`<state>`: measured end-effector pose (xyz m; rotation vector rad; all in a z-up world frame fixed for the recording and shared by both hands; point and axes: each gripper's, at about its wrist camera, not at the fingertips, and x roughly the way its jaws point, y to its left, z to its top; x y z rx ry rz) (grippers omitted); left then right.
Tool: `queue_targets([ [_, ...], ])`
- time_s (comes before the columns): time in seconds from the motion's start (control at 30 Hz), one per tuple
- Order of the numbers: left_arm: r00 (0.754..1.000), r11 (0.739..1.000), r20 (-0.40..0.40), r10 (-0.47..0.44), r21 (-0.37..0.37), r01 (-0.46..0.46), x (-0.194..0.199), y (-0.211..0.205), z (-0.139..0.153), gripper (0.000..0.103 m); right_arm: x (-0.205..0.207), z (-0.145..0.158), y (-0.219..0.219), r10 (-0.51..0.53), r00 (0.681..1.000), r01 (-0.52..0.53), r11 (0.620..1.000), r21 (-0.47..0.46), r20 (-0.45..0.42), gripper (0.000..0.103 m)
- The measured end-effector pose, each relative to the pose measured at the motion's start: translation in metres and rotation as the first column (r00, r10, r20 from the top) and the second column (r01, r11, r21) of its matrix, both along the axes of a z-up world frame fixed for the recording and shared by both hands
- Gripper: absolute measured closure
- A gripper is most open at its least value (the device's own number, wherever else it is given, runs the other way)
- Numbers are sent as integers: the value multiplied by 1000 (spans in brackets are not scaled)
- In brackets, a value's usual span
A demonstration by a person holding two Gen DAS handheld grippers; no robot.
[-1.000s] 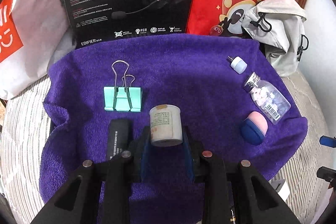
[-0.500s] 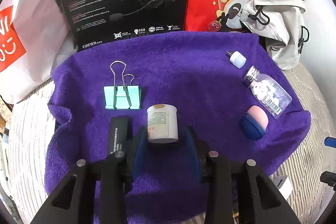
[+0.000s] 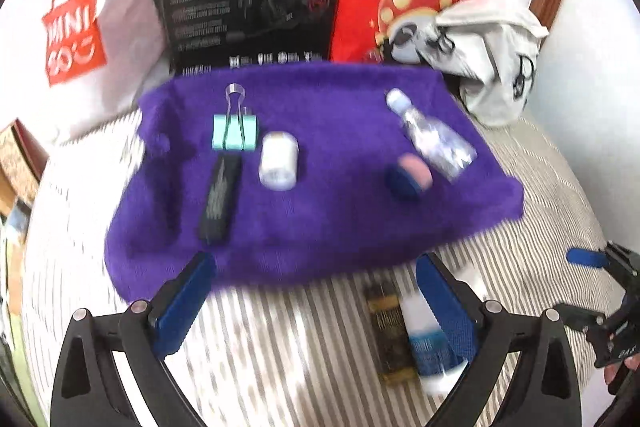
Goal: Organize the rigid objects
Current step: 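Withdraw both grippers from the towel toward the remaining loose items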
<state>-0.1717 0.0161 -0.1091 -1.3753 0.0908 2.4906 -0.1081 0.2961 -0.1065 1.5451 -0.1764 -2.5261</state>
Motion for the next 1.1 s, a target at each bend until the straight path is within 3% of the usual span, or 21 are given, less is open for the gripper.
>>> queue_targets([
  [0.33, 998, 998, 66, 11, -69, -7, 23, 6, -39, 1, 23, 0, -12, 36, 999, -36, 999, 4, -1, 6],
  [0.67, 999, 998, 43, 32, -49, -30, 30, 12, -47, 1, 48, -14, -3, 30, 999, -30, 1000, -9, 28, 6],
  [0.83, 1000, 992, 23, 22, -122, -19, 29, 25, -53, 1, 52, -16, -2, 38, 999, -38, 999, -21, 25, 6],
  [1.0, 999, 993, -5, 38, -109, -38, 34, 22, -52, 1, 54, -17, 0, 40, 999, -39, 999, -32, 28, 6],
  [1.1, 999, 995, -39, 31, -91, -34, 39, 23, -50, 12, 53, -19, 2, 35, 999, -34, 999, -42, 28, 6],
])
